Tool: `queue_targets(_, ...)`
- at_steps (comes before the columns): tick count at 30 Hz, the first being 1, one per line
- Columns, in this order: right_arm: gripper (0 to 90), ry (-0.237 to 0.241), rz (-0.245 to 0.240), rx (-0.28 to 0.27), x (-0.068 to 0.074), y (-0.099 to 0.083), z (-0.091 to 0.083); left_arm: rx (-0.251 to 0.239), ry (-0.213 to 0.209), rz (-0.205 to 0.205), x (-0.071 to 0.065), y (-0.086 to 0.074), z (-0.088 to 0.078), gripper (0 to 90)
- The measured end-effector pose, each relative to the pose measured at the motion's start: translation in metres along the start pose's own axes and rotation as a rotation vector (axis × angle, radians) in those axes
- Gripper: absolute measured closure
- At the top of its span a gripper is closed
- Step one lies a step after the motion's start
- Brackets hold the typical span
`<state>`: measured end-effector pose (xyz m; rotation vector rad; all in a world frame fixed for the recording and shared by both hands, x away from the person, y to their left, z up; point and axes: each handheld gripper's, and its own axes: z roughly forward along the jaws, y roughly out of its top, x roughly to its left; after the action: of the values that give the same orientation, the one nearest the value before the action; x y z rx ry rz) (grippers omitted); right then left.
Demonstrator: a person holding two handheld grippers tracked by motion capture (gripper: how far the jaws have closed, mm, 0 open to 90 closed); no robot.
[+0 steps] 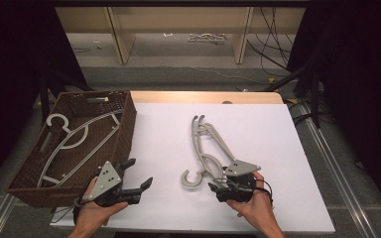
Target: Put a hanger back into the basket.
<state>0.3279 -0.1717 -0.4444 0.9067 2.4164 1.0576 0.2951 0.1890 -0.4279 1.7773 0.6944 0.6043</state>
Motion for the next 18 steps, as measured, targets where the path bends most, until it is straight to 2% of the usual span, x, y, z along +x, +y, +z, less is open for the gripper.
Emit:
queue_targets(9,40.8,0.029,-0.046,0.097,-0.008,0.0,0.018,0.009,-0.022,-0.016,-0.002,-0.002,0.004,21.2)
queue_targets(12,45.0,0.027,-0.035,0.122,-0.008,0.001,0.026,0.014,-0.023,-0.007,-0.002,-0.003,0.005,21.4)
queue_targets(13,46.0,0.033,-0.033,0.149,-0.009,0.002,0.028,0.013,-0.023,-0.009,-0.002,-0.003,0.004,21.4)
queue_targets(14,46.6,0.036,-0.048,0.156,-0.009,0.002,0.03,0.013,-0.022,-0.01,-0.002,-0.003,0.004,21.4)
queue_targets(15,47.1,0.016,-0.058,0.134,-0.008,0.003,0.032,0.014,-0.021,-0.008,-0.002,-0.003,0.004,21.5)
queue_targets(16,48.2,0.026,-0.058,0.142,-0.007,0.005,0.033,0.014,-0.022,-0.008,-0.001,-0.003,0.004,21.5)
queue_targets(17,48.6,0.024,-0.071,0.133,-0.007,0.006,0.035,0.015,-0.021,-0.009,-0.001,-0.003,0.004,21.5)
queue_targets(18,49.3,0.026,-0.09,0.145,-0.007,0.009,0.037,0.016,-0.021,-0.009,-0.001,-0.003,0.005,21.5)
